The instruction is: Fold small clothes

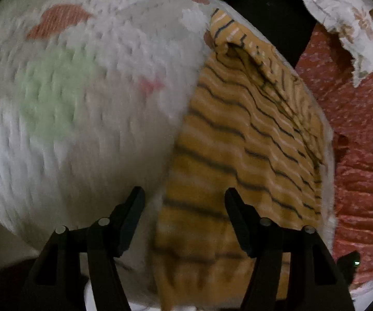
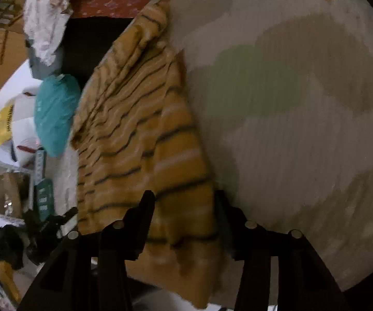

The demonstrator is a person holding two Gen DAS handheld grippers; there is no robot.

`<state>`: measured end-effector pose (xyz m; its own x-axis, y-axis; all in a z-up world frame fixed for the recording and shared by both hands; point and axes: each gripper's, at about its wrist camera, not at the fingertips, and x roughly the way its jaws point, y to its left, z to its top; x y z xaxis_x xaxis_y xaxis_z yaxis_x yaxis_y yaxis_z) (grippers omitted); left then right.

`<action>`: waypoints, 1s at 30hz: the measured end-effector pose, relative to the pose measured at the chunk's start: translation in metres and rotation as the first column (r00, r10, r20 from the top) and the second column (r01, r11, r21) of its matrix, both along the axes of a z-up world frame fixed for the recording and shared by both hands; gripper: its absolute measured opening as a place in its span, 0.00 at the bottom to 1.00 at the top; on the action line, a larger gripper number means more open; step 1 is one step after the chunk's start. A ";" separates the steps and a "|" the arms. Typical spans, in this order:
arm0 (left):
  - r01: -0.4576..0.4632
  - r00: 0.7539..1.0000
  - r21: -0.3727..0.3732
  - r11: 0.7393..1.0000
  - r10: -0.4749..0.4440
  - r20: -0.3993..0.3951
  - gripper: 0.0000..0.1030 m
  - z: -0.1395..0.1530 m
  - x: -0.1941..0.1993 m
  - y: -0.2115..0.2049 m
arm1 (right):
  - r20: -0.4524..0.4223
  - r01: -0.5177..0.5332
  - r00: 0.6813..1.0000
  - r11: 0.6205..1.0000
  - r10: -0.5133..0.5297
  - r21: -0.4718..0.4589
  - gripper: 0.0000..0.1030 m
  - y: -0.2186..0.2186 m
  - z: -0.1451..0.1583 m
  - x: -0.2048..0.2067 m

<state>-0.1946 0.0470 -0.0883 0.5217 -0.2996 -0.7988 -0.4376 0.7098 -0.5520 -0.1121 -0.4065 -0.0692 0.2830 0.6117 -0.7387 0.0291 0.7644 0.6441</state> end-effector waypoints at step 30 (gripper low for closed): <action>0.071 0.996 -0.006 0.997 -0.071 -0.062 0.10 0.062 -0.067 -0.062 | 0.017 -0.100 0.995 0.992 0.099 0.079 0.09 0.007 0.044 -0.053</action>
<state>-0.2620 -0.0149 -0.0266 0.4485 -0.3374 -0.8277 -0.4200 0.7378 -0.5284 -0.1652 -0.3999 -0.0251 0.2274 0.6939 -0.6833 -0.0536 0.7095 0.7026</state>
